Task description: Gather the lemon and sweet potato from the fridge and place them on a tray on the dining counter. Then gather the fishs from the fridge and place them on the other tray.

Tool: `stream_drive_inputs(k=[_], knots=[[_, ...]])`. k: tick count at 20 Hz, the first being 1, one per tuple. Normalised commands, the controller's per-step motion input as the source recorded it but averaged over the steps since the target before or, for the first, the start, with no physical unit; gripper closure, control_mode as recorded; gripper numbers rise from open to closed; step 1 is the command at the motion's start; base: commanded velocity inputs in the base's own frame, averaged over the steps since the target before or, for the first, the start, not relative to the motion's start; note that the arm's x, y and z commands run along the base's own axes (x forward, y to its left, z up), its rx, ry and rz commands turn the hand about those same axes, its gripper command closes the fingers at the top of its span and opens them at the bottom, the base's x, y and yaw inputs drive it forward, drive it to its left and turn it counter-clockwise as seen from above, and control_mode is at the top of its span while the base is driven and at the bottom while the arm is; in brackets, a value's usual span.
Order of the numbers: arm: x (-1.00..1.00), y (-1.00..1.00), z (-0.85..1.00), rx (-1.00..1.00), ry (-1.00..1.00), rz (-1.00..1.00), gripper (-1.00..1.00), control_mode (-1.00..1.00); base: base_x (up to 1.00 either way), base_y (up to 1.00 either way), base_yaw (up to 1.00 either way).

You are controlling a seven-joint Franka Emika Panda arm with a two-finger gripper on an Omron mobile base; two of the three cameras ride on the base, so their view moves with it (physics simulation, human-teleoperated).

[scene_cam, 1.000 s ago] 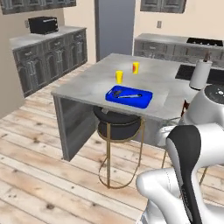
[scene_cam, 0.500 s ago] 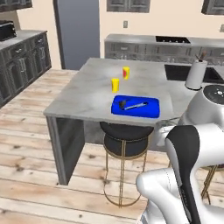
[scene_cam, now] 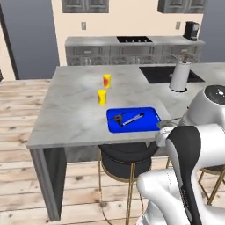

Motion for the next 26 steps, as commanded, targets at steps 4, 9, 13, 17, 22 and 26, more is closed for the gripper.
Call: stream_drive_inputs(k=[4, 9, 13, 17, 22, 26], knots=[[0.0, 0.0, 0.0, 0.0, 0.0, 0.0, 1.0, 1.0, 0.7, 0.34, -0.44], [0.2, 0.0, 0.0, 0.0, 0.01, -0.05, 1.0, -1.0, 0.69, 0.06, -0.26], [1.0, 0.0, -0.02, 0.02, 0.05, -0.24, 1.0, -1.0, 0.0, 0.0, 0.0], [0.9, 0.0, -0.22, 0.04, 0.05, -0.16, 1.0, -1.0, 0.0, 0.0, 0.0], [0.76, -0.02, -0.58, 0.04, 0.0, -0.04, 1.0, -1.0, 0.0, 0.0, 0.0], [0.69, -0.01, -0.66, 0.06, 0.0, 0.0, 1.0, -1.0, 0.0, 0.0, 0.0]])
